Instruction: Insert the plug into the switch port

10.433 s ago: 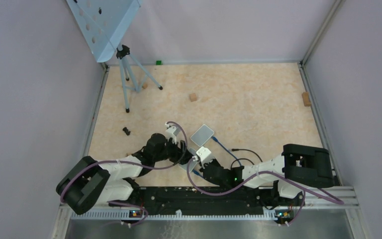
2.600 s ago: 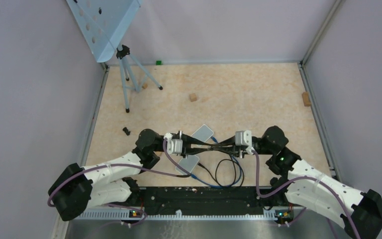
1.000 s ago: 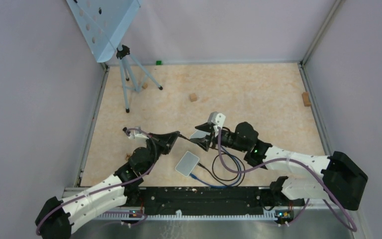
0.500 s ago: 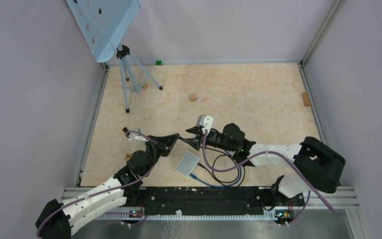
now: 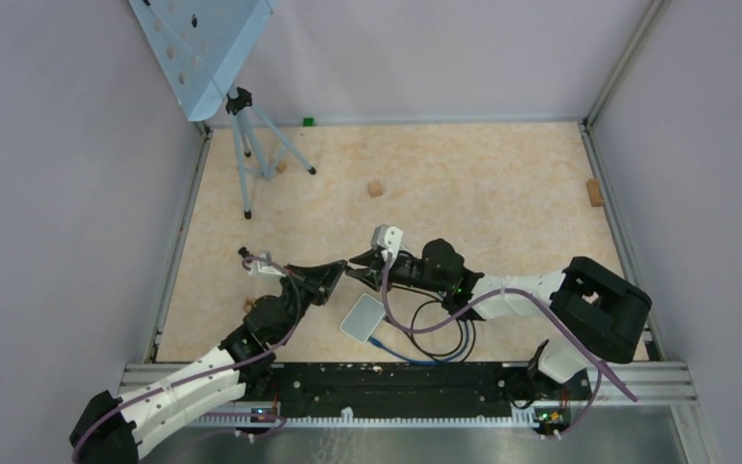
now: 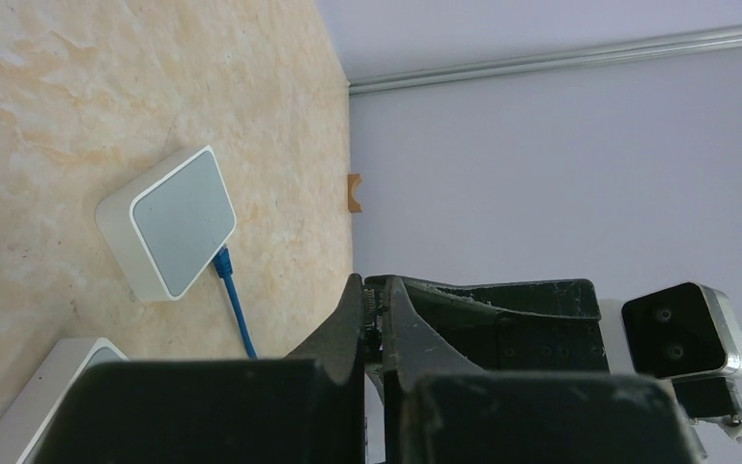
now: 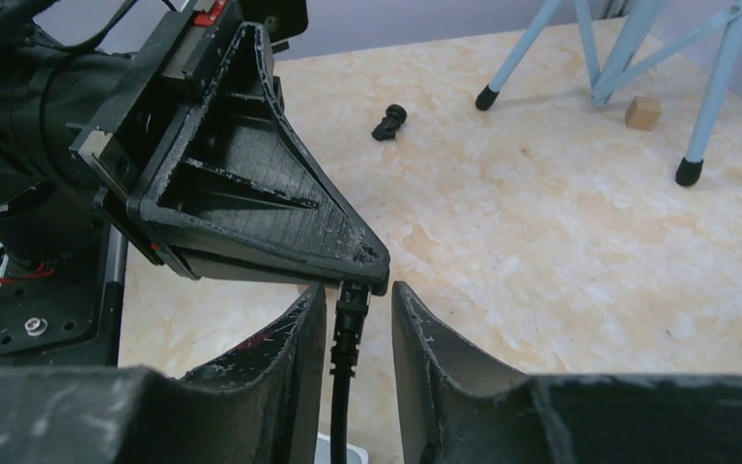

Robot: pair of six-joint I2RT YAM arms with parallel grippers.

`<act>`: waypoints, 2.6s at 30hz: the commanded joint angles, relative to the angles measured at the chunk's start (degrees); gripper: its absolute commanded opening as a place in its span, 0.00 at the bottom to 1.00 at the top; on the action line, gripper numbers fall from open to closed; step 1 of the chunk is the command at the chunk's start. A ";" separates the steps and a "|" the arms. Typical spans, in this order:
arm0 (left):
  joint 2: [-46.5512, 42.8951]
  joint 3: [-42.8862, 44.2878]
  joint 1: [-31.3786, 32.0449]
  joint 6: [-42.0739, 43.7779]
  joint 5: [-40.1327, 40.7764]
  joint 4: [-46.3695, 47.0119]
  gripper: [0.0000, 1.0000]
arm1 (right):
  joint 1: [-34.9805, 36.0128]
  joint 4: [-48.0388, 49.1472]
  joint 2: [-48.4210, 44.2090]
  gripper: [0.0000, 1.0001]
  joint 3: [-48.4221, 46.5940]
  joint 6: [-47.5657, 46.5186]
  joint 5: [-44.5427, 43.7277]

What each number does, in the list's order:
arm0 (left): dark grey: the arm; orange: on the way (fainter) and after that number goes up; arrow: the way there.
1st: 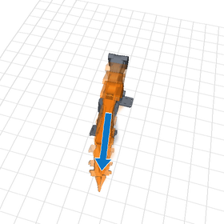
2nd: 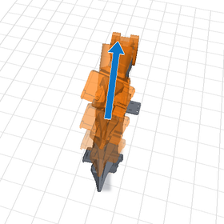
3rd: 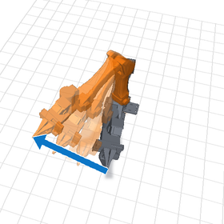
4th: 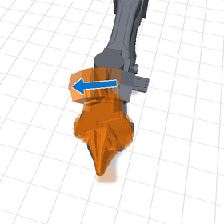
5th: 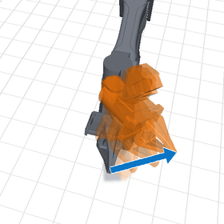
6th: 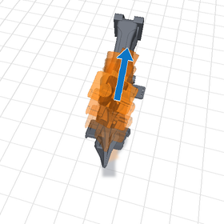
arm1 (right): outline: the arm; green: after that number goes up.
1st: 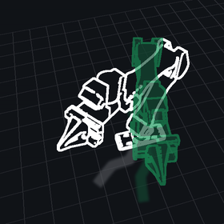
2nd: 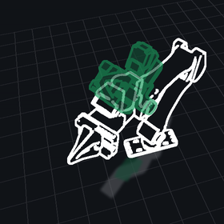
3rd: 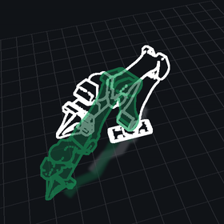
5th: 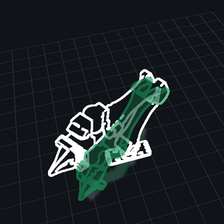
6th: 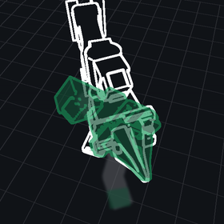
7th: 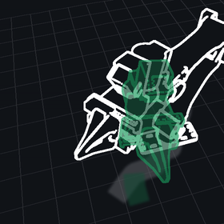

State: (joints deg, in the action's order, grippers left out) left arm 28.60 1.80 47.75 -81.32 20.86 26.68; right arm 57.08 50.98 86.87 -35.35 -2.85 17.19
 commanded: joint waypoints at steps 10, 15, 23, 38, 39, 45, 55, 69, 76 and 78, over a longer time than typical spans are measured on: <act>-1.48 -0.22 0.23 -0.22 0.58 3.24 0.00 | 1.19 0.98 0.75 0.25 -2.54 -0.79 1.08; -2.20 -0.22 0.16 -0.42 0.97 2.58 0.00 | 1.19 0.27 0.42 0.30 -2.03 -1.10 0.61; -2.42 -0.22 0.18 -0.55 1.18 2.00 0.00 | 1.19 0.54 0.16 0.22 -1.99 -1.13 0.74; -2.34 -0.40 0.17 -1.64 1.18 0.75 0.00 | 1.19 2.00 0.52 0.13 -2.22 -0.66 0.62; -2.38 -0.40 0.16 -1.57 1.14 0.75 0.00 | 1.19 1.83 0.57 0.10 -2.27 -0.66 0.73; -2.41 -0.33 0.15 -1.90 1.26 0.11 0.00 | 1.19 -0.49 0.88 0.00 -3.13 -0.25 0.39; -4.18 5.30 -0.04 11.58 8.51 -9.54 0.79 | 1.24 -15.95 -2.54 0.00 -5.33 -1.34 -5.21; 24.95 23.62 -9.75 54.67 -9.41 -8.25 0.93 | 3.40 -29.08 -13.96 0.00 7.28 11.29 -32.00; 46.04 30.57 -12.41 65.74 -27.95 3.04 0.99 | 4.80 -26.07 -17.88 0.00 14.52 16.53 -38.30; 50.35 33.07 -12.70 67.68 -29.82 2.68 0.99 | 4.95 -24.93 -18.01 0.00 15.83 17.93 -39.11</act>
State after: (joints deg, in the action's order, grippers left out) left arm 73.34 29.02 35.59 -21.89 0.54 22.48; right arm 60.75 21.89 70.94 -21.26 10.46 -16.80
